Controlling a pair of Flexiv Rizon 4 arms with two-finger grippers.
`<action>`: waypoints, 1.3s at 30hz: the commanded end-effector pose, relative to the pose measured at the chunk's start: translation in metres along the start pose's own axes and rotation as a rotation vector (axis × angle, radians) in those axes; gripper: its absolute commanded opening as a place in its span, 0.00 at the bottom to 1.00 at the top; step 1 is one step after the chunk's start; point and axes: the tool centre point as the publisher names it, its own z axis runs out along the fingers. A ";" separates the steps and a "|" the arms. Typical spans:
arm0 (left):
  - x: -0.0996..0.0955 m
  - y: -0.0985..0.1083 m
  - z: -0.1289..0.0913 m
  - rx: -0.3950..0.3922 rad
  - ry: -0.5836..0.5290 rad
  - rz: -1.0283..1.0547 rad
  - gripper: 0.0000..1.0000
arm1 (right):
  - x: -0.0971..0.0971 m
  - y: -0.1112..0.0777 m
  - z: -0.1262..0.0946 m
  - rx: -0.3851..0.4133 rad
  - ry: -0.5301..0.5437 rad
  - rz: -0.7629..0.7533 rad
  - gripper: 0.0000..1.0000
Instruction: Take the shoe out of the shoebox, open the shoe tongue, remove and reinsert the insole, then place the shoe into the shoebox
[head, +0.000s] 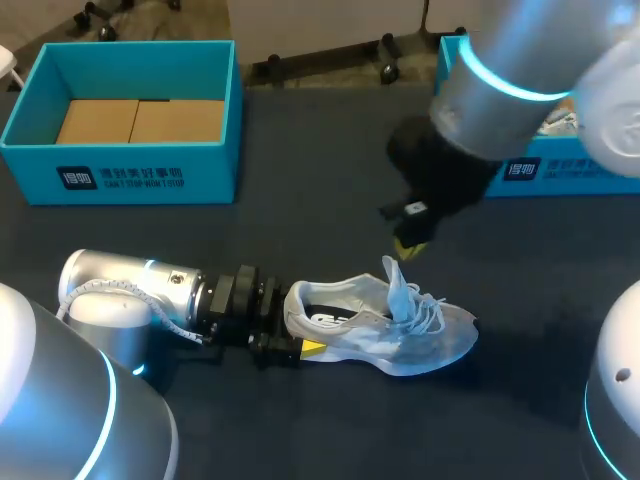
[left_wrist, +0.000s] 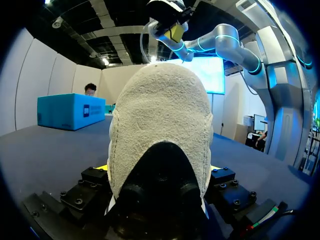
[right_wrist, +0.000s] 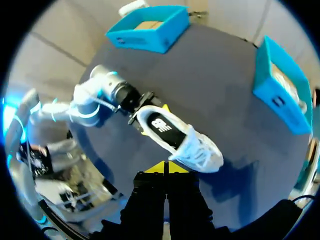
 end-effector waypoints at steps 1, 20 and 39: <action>-0.001 0.003 0.000 0.001 -0.001 0.000 0.00 | 0.017 0.034 0.018 0.207 -0.091 -0.303 0.00; -0.001 0.003 0.000 0.001 -0.001 0.000 0.00 | 0.029 0.047 0.068 0.332 0.007 -0.940 0.00; -0.001 0.003 0.000 0.001 -0.001 0.000 0.00 | 0.028 0.058 0.117 0.273 -0.030 -0.942 0.00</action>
